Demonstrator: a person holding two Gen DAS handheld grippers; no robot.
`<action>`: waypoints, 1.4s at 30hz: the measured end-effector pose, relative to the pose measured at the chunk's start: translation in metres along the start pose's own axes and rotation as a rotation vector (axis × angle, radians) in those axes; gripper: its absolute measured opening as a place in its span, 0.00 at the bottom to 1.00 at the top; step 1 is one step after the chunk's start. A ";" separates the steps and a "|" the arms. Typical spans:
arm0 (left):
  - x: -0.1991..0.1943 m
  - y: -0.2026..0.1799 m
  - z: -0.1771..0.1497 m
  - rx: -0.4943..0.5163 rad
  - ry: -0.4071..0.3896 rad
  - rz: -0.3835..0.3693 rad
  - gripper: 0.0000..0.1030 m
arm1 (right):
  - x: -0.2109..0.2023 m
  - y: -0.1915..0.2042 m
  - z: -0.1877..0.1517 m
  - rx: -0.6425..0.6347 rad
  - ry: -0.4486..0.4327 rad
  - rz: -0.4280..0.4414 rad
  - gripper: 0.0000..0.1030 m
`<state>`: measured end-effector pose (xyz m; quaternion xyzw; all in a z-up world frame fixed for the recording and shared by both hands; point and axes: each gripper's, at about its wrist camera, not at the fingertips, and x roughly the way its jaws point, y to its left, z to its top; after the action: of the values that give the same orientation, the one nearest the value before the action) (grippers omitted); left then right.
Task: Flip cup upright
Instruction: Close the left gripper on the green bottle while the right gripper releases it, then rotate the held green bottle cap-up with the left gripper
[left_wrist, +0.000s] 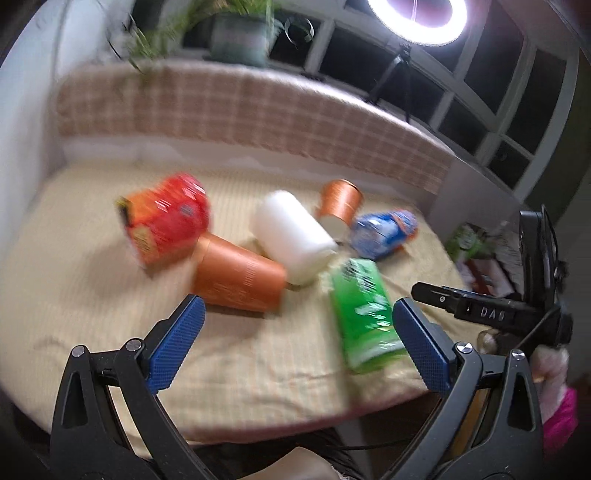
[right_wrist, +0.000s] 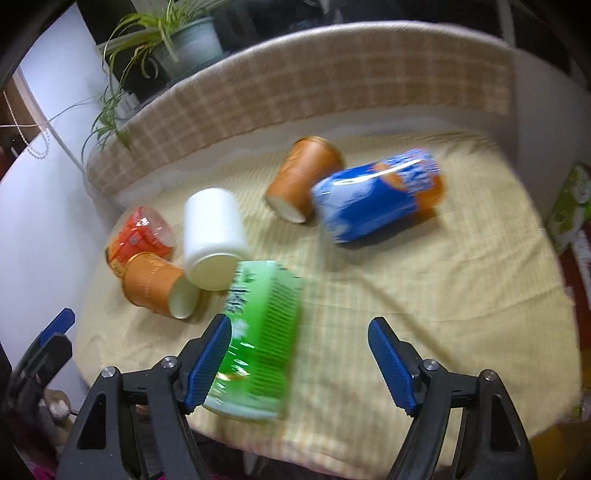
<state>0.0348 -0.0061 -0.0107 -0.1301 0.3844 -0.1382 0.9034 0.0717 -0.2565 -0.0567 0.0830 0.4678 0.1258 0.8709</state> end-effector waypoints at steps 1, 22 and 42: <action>0.005 -0.003 0.001 -0.006 0.020 -0.026 0.99 | -0.004 -0.005 -0.002 0.007 -0.008 -0.006 0.77; 0.126 -0.026 0.017 -0.193 0.378 -0.281 0.75 | -0.027 -0.080 -0.064 0.227 -0.030 -0.060 0.78; 0.162 -0.031 0.013 -0.183 0.428 -0.250 0.69 | -0.018 -0.084 -0.070 0.246 -0.001 -0.036 0.78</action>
<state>0.1476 -0.0901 -0.0981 -0.2255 0.5587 -0.2375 0.7620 0.0154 -0.3399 -0.1033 0.1809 0.4806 0.0518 0.8565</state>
